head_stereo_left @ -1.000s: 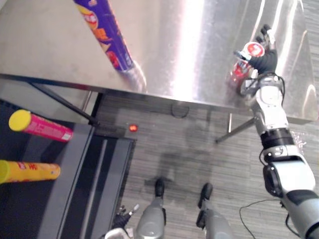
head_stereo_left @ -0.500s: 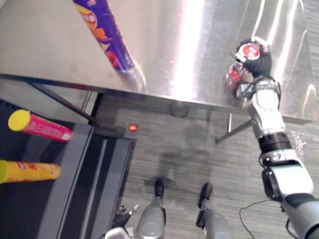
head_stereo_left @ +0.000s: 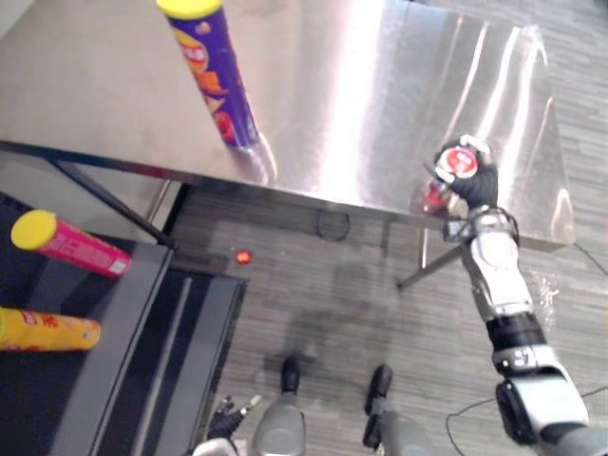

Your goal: Put the gum and the chips on the shelf.

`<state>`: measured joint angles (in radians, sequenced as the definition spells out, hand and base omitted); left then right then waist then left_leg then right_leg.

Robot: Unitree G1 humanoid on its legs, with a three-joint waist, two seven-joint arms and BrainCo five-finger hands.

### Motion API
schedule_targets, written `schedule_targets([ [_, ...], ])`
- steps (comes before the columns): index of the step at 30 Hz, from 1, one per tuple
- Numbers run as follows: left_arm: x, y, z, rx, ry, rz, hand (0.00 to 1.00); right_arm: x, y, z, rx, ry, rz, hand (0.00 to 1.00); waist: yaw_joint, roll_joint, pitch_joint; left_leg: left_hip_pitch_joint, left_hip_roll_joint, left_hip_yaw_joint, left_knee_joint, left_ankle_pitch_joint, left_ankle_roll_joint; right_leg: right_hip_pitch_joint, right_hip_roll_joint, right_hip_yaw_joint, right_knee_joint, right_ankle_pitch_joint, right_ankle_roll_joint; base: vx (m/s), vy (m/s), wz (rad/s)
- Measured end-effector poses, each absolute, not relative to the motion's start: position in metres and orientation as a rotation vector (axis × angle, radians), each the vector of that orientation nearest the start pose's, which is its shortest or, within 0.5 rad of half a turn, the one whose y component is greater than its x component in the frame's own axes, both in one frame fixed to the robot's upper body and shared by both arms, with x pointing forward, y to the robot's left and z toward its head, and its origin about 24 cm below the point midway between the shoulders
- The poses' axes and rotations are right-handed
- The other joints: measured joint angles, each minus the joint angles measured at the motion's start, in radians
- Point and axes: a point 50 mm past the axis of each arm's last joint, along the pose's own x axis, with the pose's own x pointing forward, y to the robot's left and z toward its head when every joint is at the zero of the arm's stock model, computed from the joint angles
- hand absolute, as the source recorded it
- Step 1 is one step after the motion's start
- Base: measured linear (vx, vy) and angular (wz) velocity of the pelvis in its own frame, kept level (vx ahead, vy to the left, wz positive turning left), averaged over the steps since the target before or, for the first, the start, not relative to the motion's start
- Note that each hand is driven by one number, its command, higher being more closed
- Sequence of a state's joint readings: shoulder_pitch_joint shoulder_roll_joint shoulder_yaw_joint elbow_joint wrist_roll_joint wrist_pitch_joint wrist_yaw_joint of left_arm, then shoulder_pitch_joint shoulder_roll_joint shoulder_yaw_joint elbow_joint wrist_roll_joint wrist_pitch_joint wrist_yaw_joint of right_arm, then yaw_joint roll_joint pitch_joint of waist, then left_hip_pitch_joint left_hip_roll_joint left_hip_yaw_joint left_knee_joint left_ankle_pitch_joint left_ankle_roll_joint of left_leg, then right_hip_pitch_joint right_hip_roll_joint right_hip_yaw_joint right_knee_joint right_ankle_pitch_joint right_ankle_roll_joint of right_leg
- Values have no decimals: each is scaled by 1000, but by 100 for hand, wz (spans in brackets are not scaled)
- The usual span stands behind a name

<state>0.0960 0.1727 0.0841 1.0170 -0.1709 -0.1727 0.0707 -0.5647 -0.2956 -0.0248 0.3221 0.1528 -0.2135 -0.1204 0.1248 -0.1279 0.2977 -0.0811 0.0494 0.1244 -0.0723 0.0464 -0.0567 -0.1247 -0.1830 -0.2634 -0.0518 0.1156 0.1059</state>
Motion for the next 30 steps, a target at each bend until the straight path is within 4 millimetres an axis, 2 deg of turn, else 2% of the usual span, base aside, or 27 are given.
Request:
schedule_targets([
  [1,102,235,-146,14,925,346,0,342,-192,160,-100,-444,-87,100,-11,0,-12,14,-2,0,-4,0,0,17,-3,-5,-1,0,0,67,19,18],
  [3,98,235,-147,21,940,342,0,336,-192,159,-102,-446,-77,100,-12,-1,-31,31,-3,2,-15,0,0,29,-5,-4,-4,0,0,58,11,1],
  [11,79,236,-151,9,986,350,0,298,-189,171,-98,-576,13,100,-39,3,-134,51,-2,10,-13,-15,-3,48,-4,5,-22,0,1,10,-1,-6],
  [13,76,236,-152,3,996,343,0,289,-197,167,-79,-577,3,100,-40,7,-152,53,-1,15,-13,-20,-8,48,-3,8,-23,-4,5,-41,-5,-5],
  [16,72,236,-153,0,1007,348,0,278,-197,162,-69,-574,28,100,-40,12,-173,60,0,30,-15,-21,-9,49,-1,22,-30,-6,4,-30,-5,-14],
  [20,65,237,-155,5,1027,348,0,261,-197,152,-45,-553,77,100,-60,20,-201,68,1,31,-19,-21,-10,60,2,21,-39,-6,4,-6,-3,-2],
  [30,53,234,-158,-6,1067,345,0,240,-196,123,25,-460,89,100,-71,42,-250,92,9,42,-20,-38,-16,79,11,30,-46,-5,3,14,-7,-4],
])
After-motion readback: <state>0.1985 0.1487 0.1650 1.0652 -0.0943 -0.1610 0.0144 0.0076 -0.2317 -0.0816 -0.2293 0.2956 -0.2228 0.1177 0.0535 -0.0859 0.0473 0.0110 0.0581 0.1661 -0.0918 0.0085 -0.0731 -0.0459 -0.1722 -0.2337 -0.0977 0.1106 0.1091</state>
